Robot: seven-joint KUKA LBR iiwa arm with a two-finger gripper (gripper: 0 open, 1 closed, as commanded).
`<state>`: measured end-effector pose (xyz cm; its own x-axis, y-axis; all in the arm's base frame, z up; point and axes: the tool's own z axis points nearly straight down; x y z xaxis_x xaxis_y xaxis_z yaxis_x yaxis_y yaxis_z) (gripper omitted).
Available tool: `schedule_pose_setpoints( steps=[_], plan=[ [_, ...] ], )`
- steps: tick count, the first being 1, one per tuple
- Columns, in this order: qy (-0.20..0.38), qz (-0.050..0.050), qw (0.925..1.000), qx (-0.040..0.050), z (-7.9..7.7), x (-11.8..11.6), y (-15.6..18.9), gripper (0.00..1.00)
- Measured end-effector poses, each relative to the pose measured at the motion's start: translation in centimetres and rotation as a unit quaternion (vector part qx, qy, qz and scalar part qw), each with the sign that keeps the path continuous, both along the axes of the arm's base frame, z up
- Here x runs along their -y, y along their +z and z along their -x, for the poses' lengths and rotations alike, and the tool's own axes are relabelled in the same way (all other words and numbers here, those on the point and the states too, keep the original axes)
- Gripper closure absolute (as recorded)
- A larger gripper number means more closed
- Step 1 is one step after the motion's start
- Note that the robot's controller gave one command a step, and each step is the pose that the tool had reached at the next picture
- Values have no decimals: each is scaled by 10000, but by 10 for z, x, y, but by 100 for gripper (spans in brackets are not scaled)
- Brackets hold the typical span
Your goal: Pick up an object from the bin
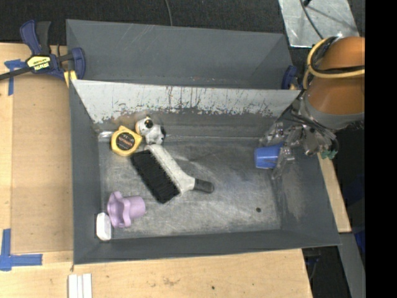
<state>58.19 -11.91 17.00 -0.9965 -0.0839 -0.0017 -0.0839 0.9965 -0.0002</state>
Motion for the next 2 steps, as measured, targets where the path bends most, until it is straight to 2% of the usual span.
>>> schedule_pose_setpoints(
  steps=[1,2],
  plan=[
    [-3,-1,10000,0,0,-1,-9,100],
    [167,-4,9999,-18,3,6,43,100]
  ],
)
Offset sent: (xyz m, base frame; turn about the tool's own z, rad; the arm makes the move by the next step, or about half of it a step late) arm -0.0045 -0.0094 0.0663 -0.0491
